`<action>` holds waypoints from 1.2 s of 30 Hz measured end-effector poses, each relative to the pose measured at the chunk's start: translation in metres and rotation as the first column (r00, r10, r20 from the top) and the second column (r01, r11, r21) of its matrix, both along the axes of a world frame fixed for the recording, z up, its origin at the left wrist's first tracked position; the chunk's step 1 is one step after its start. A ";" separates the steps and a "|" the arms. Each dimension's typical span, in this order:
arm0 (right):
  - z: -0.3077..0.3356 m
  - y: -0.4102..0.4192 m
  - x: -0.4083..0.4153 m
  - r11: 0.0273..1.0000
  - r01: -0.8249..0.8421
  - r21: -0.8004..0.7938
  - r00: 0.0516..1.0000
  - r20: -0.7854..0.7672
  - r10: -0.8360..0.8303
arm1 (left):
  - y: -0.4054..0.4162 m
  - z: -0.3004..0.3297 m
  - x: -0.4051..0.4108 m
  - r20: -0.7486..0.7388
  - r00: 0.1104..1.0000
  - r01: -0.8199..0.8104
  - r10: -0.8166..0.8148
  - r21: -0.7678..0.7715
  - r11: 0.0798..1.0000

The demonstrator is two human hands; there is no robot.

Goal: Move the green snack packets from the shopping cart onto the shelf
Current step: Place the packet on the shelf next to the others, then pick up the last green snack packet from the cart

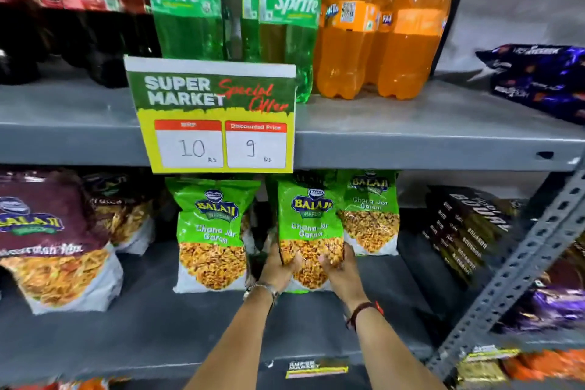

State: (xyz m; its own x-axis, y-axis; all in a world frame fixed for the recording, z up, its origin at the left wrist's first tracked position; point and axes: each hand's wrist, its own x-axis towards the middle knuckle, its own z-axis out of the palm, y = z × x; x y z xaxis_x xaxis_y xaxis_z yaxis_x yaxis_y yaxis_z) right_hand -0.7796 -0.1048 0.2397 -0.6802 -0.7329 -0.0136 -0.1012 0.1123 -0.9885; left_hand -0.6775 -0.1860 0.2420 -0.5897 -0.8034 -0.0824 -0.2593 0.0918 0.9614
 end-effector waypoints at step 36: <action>-0.022 0.009 0.436 0.690 -0.722 0.049 0.601 -0.449 0.661 | 0.152 -0.047 0.494 0.364 0.287 -0.797 0.886 -0.422 0.431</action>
State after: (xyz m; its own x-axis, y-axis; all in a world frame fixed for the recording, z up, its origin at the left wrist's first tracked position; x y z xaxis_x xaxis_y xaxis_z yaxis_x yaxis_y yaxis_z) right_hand -0.3438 -0.0956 0.2175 0.1151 -0.9595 0.2570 -0.4807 -0.2802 -0.8309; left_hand -0.1834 -0.0336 0.1951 0.5151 -0.8553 0.0565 -0.6581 -0.3524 0.6654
